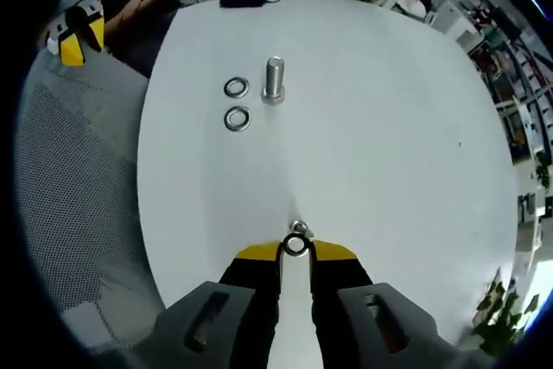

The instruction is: Place the washer onto the threaded stud by aligning its center hole with the stud, sliding it down to the base, and recovering from edge contact or off-axis alignment until the washer reaches the visible bottom stop.

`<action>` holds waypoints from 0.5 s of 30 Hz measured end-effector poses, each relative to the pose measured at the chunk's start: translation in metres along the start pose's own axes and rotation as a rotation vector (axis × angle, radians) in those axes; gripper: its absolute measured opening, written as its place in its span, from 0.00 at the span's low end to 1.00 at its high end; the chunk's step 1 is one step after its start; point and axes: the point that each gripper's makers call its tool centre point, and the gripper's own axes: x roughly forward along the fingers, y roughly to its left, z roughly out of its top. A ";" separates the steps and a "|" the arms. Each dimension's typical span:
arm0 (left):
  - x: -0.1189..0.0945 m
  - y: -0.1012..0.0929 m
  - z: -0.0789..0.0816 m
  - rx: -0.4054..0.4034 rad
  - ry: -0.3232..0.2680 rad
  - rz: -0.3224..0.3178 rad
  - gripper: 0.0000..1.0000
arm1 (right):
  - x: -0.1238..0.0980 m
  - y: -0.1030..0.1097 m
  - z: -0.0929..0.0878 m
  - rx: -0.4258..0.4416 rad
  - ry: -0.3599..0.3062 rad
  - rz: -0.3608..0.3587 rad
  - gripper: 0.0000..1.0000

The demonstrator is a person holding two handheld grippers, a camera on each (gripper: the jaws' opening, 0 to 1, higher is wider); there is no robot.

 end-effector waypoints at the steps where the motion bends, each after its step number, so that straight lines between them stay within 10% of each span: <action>1: 0.000 0.000 0.000 0.000 0.000 0.000 0.10 | 0.000 0.000 0.000 -0.003 0.001 0.001 0.13; 15: 0.000 0.000 0.000 -0.001 0.003 0.000 0.10 | 0.013 -0.007 -0.004 -0.016 0.026 0.008 0.13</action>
